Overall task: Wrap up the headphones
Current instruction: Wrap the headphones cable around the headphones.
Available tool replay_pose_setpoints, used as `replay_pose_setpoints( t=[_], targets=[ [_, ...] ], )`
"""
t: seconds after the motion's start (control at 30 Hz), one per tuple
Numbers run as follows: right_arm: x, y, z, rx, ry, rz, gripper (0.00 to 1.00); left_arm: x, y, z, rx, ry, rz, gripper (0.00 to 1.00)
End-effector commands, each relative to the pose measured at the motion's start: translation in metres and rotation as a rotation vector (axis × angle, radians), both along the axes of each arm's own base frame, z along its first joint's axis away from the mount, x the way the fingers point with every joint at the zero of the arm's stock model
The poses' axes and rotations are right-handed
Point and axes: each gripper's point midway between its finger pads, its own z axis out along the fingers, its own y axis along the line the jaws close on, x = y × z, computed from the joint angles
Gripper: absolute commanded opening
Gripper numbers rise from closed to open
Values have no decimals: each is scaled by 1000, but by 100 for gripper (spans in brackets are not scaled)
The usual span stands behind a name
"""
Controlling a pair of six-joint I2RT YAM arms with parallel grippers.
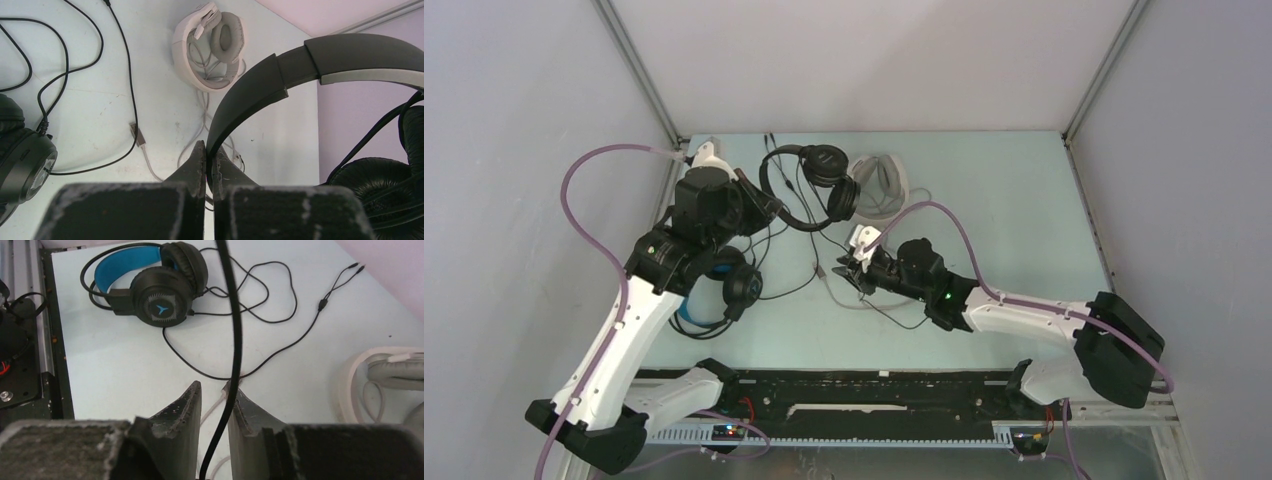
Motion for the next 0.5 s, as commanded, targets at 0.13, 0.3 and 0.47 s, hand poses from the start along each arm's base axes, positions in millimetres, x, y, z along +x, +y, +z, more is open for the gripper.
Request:
replay_pose_setpoints(
  t=[0.13, 0.3, 0.47],
  targets=[
    [-10, 5, -20, 80, 33, 59, 28, -4, 4, 45, -65, -110, 7, 0],
    [-11, 1, -47, 86, 73, 42, 28, -5, 6, 49, -59, -117, 4, 0],
    [-13, 0, -69, 66, 98, 47, 27, -8, 4, 53, -65, -127, -15, 0]
  ],
)
